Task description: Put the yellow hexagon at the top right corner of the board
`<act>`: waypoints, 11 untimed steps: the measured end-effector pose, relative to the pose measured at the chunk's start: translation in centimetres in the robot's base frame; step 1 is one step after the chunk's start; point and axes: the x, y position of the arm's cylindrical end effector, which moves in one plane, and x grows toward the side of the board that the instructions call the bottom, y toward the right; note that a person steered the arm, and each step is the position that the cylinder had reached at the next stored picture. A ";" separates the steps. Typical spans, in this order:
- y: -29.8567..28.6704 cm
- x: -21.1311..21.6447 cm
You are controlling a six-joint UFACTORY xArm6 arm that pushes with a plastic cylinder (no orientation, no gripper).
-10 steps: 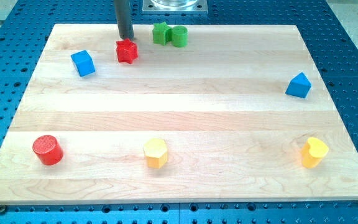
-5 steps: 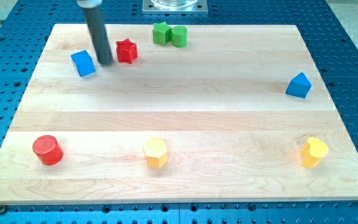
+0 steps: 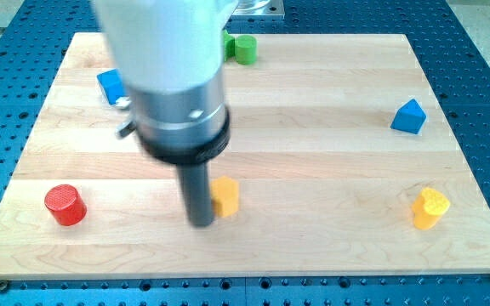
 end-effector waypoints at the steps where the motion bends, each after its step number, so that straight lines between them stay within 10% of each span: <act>1: 5.0 -6.7; 4: 14.1 -3.1; 6: 15.0 -18.8; 7: 13.0 -14.7; 9: 8.1 -23.5; 11: 19.9 -31.2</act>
